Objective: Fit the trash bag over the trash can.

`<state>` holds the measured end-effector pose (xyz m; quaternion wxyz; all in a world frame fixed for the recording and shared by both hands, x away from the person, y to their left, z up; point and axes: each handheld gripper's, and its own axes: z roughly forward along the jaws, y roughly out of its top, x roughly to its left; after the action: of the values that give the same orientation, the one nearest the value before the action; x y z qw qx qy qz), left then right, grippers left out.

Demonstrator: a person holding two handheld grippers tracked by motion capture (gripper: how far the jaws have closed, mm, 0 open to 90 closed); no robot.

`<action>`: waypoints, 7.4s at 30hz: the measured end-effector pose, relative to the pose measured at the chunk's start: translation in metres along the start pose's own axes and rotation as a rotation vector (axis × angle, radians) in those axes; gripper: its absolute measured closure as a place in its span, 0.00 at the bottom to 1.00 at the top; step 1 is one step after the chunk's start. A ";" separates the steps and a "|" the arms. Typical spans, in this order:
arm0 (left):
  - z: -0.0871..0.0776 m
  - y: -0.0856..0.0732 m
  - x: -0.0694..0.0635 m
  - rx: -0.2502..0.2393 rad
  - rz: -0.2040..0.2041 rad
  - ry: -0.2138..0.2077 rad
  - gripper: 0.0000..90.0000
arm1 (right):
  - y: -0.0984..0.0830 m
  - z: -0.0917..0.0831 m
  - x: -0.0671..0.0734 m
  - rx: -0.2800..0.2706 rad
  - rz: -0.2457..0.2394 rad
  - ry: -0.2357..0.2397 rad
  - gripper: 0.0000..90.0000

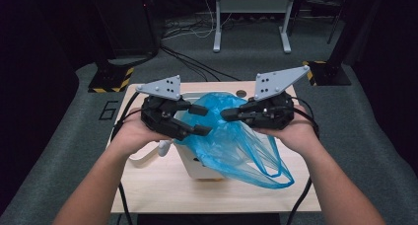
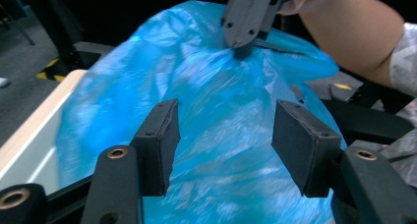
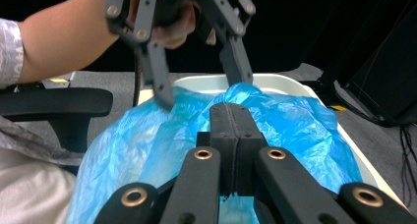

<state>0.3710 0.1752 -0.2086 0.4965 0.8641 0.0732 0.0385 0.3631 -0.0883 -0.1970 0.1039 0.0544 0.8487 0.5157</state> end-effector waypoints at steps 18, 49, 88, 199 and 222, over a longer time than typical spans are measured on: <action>-0.003 -0.018 0.002 0.005 0.026 -0.065 0.96 | 0.019 0.022 0.006 -0.011 -0.018 0.023 1.00; -0.063 -0.078 0.047 -0.086 -0.138 0.074 0.98 | -0.009 -0.015 -0.011 -0.075 0.108 -0.077 0.63; -0.062 -0.087 0.035 -0.094 -0.121 0.066 0.96 | -0.072 -0.046 0.005 0.068 0.181 -0.093 1.00; -0.031 -0.105 0.113 0.015 -0.233 0.238 0.94 | -0.096 0.038 -0.128 0.099 0.418 -0.223 1.00; -0.063 -0.083 0.087 -0.005 -0.197 0.273 0.70 | -0.116 0.038 -0.118 0.133 0.449 -0.170 1.00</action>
<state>0.4410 0.2850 -0.2492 0.4854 0.8384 0.2239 0.1067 0.4882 -0.1325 -0.3026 0.0537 0.2916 0.8357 0.4622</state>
